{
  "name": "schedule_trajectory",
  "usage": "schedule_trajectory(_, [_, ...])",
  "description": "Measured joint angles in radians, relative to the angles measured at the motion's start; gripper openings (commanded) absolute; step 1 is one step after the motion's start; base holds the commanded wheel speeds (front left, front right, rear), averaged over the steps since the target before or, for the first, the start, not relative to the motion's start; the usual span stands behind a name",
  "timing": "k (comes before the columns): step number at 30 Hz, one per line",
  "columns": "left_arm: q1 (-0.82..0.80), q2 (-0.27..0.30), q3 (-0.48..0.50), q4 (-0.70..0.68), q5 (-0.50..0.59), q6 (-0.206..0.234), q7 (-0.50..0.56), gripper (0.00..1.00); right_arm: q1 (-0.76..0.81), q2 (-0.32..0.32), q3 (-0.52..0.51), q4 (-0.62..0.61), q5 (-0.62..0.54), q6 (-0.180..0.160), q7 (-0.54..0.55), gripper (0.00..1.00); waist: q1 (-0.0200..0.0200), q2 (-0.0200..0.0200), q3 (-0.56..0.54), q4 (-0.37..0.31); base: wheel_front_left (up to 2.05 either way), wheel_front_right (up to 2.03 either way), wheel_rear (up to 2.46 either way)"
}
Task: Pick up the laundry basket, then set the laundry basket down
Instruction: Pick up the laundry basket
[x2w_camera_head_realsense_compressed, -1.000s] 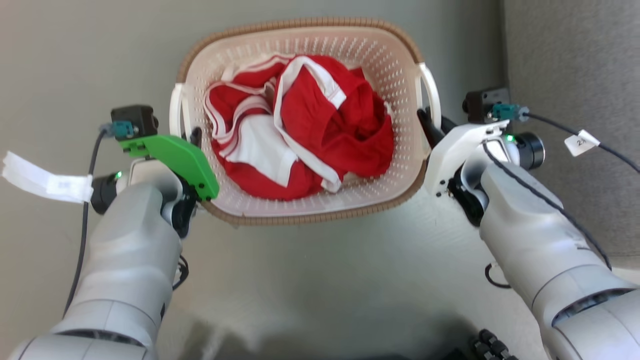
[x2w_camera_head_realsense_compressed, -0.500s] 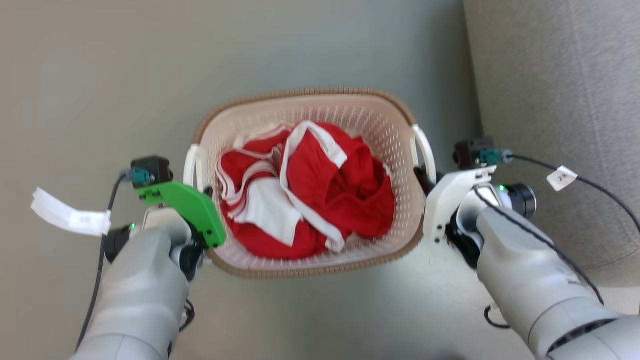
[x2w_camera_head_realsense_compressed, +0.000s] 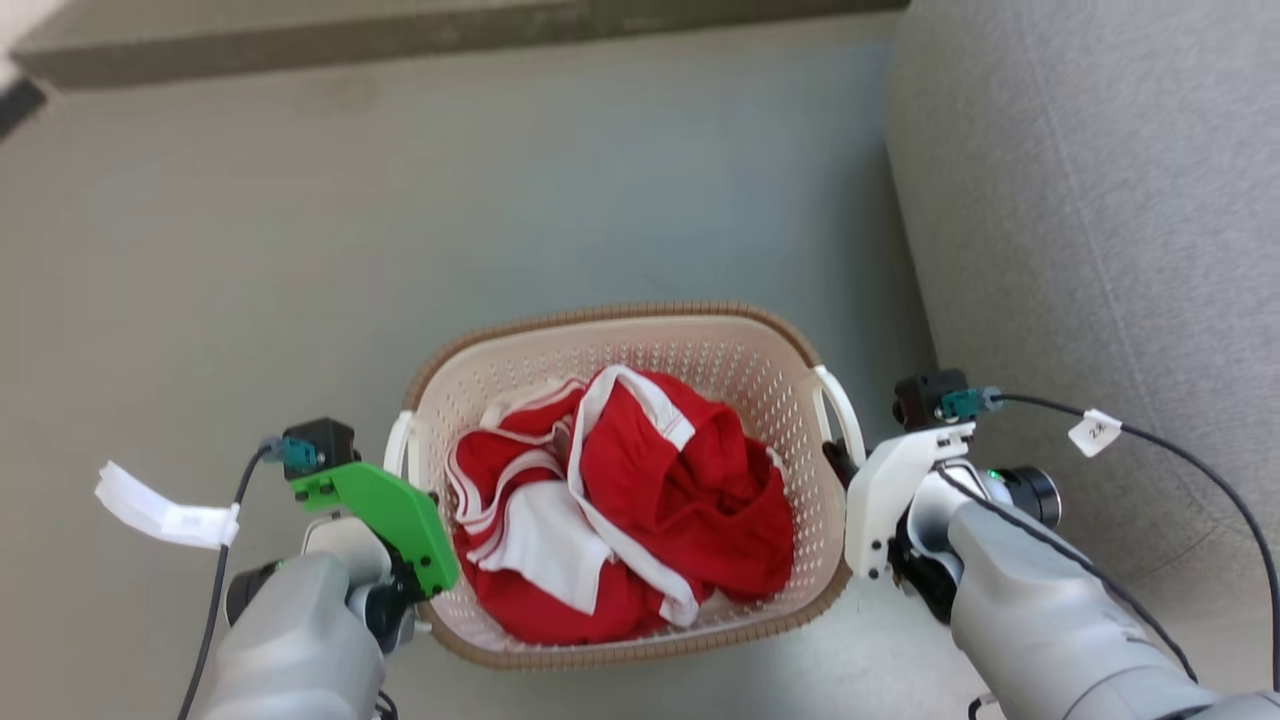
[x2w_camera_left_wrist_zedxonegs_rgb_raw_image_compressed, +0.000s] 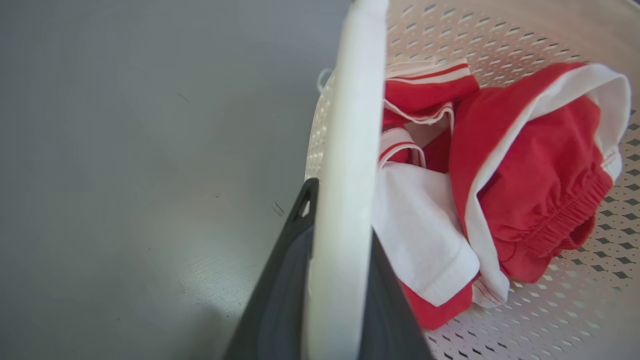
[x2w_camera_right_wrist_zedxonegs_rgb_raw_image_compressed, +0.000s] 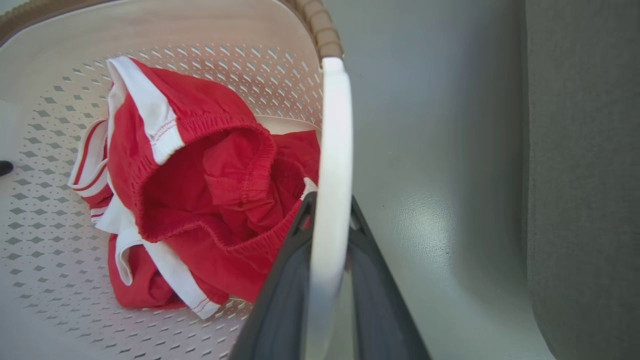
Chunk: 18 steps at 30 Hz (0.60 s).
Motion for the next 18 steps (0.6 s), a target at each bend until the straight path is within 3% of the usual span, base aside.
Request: schedule_trajectory(18, [0.141, 0.0, 0.005, 0.004, -0.034, -0.004, 0.084, 0.0, 0.145, 0.001, 0.065, -0.022, 0.071, 0.0, 0.064, 0.0, 0.0, 0.0, -0.232, -0.005, 0.0, 0.0, 0.0])
